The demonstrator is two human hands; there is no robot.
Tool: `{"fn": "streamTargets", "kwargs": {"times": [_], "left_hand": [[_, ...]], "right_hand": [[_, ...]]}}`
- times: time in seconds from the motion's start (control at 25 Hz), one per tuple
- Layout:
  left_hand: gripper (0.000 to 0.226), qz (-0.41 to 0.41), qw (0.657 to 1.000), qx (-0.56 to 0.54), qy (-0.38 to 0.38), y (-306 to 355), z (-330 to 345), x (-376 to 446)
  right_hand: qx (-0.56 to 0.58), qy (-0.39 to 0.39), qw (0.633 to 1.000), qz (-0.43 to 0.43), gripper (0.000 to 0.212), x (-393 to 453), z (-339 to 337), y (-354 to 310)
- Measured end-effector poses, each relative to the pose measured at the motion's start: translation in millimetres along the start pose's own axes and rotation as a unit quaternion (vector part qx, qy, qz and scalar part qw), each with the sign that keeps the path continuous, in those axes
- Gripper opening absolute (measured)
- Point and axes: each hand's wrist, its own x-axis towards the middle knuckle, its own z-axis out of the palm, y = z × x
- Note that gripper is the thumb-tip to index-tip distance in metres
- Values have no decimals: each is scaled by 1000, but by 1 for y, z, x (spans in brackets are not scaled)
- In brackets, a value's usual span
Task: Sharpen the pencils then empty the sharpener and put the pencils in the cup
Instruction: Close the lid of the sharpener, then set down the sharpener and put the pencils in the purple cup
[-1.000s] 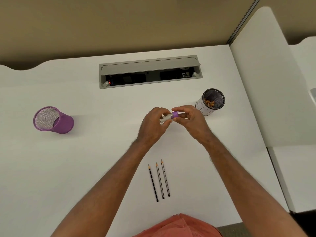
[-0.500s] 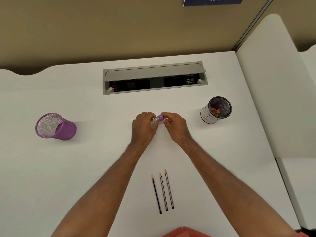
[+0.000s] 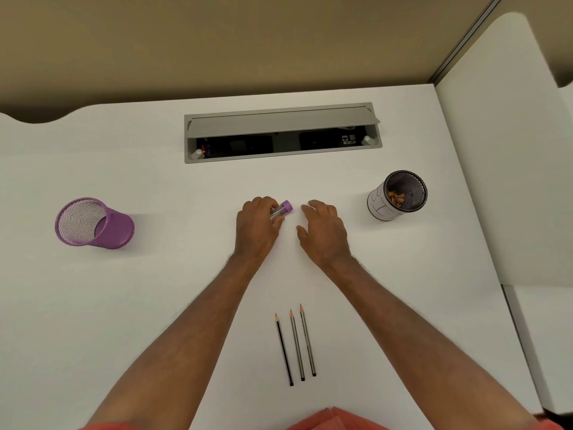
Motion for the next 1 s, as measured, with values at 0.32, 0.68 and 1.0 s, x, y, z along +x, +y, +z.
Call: {"fn": "streamTargets", "kwargs": {"times": [0.32,0.68,1.0], "left_hand": [[24,-2,1000,2,-4,-3,5,1],[43,-6,1000,4,-26,-6,-12,-11],[55,2,999,35,0,-14,-36,-67]], "right_hand": [[-20,3,1000,-14,59,-5,4,5],[21,-12,999,-33,63,-15,-2,9],[32,31,999,-26,63,-64,-9,9]]}}
